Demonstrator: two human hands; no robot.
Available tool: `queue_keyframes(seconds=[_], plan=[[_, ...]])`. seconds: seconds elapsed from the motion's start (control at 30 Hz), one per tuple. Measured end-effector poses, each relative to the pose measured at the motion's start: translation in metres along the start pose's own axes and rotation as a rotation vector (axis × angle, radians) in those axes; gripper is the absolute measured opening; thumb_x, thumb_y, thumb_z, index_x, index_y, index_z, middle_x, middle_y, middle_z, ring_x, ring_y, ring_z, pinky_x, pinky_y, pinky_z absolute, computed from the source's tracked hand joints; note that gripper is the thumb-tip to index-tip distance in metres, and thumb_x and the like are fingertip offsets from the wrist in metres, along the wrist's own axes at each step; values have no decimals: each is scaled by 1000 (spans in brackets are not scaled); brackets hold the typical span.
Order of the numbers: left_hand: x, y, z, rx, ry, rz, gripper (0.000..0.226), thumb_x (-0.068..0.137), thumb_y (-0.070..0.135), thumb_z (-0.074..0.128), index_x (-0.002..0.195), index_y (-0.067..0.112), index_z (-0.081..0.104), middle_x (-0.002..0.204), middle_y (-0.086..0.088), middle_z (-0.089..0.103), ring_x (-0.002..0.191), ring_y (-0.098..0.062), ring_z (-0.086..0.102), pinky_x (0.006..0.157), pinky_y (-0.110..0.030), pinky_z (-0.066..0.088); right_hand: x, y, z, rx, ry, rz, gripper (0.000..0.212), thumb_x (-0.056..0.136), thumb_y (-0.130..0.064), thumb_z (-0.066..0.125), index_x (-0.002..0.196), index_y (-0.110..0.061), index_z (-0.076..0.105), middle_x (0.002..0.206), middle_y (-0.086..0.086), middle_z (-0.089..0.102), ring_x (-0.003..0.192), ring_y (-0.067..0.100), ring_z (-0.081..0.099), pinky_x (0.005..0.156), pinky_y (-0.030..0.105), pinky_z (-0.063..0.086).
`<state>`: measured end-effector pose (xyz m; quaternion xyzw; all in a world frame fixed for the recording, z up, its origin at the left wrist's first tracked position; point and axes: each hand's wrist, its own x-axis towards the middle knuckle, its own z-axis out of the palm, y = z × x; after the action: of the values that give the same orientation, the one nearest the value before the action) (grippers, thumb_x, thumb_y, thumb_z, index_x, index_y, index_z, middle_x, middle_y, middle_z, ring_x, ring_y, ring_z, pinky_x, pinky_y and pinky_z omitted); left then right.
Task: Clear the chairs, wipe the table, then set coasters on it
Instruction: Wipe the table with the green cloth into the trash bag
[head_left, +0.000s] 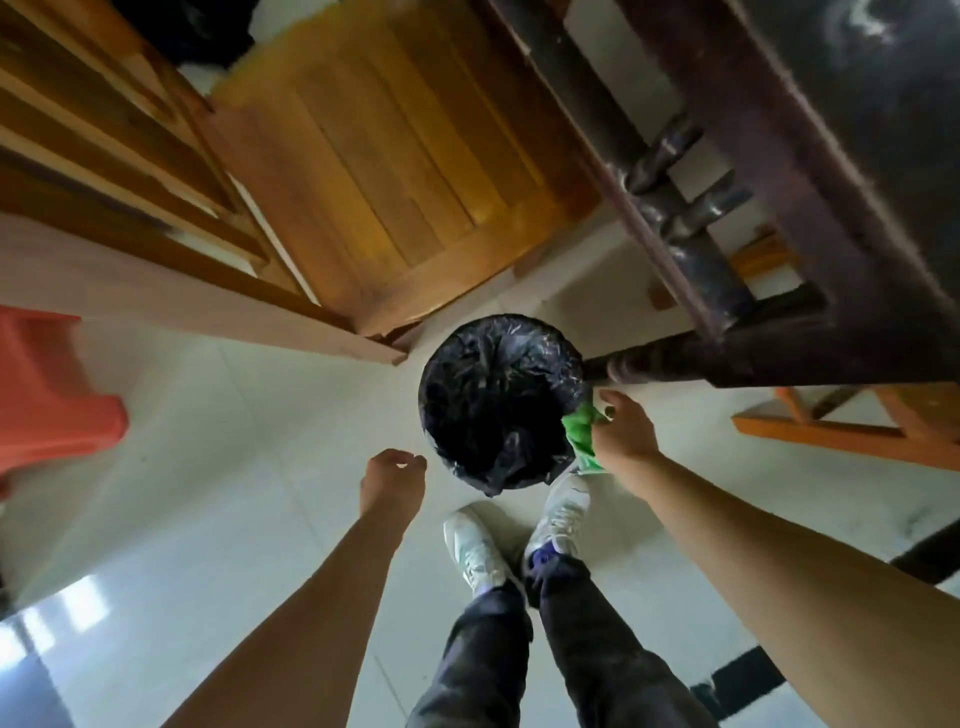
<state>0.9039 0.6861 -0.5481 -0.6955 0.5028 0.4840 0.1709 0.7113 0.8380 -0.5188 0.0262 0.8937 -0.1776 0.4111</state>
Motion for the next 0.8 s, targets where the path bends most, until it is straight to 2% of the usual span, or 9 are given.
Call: queue_keyframes(seconds=[0.07,0.17,0.23,0.33,0.4,0.47,0.53,0.67,0.8], plan=[[29,-13,21,-70,1,-54,25,92,14,50,110,6,65,103,-16,66,74,-26,53,67,-33,48,31,15,20,35,-12,58,49,92,-5,48,140,-13,46,138,15,53,124,31,52,101,34,40],[69,-22,53,-183,-43,-91,35,97,14,48,130,4,55,132,-19,58,109,-33,58,93,-42,48,73,30,46,64,-22,125,50,93,-5,49,142,-11,42,138,14,53,122,32,53,100,35,43],[82,-24,69,-285,-128,-181,46,98,25,53,140,10,46,139,-14,51,124,-34,50,93,-42,44,87,38,56,95,-40,181,47,93,-1,47,140,-6,42,131,17,56,115,34,56,91,36,45],[92,-23,87,-410,-251,-290,45,97,35,55,137,16,48,126,-7,56,116,-28,54,89,-42,42,103,53,71,132,-101,226,45,92,3,43,136,-5,46,109,18,58,90,31,59,68,29,45],[96,-20,93,-406,-184,-250,36,98,30,53,130,14,50,114,-8,59,105,-29,57,83,-42,45,108,60,76,174,-117,245,43,92,1,43,133,-7,49,107,17,58,84,28,57,66,30,47],[91,-16,94,-407,-59,-155,25,98,20,51,121,12,49,103,-10,58,92,-28,56,83,-45,51,109,64,78,218,-157,297,35,94,-2,43,126,-5,54,108,19,60,91,32,59,75,35,49],[75,-7,87,-398,67,-55,14,95,10,48,108,8,44,95,-12,53,86,-29,53,82,-45,52,100,62,74,284,-213,359,28,93,-4,44,115,2,60,101,23,63,84,33,61,69,35,47],[29,3,62,-317,252,-10,16,87,3,50,103,3,46,96,-17,54,84,-33,54,77,-40,49,91,79,69,339,-263,414,25,82,-5,53,103,7,60,104,32,64,90,40,66,66,42,49],[-23,4,31,-298,347,-13,19,82,3,53,100,-2,56,94,-22,63,85,-39,61,81,-48,56,30,54,30,291,-320,348,9,85,-2,51,86,2,58,94,25,64,76,27,60,64,30,45]])
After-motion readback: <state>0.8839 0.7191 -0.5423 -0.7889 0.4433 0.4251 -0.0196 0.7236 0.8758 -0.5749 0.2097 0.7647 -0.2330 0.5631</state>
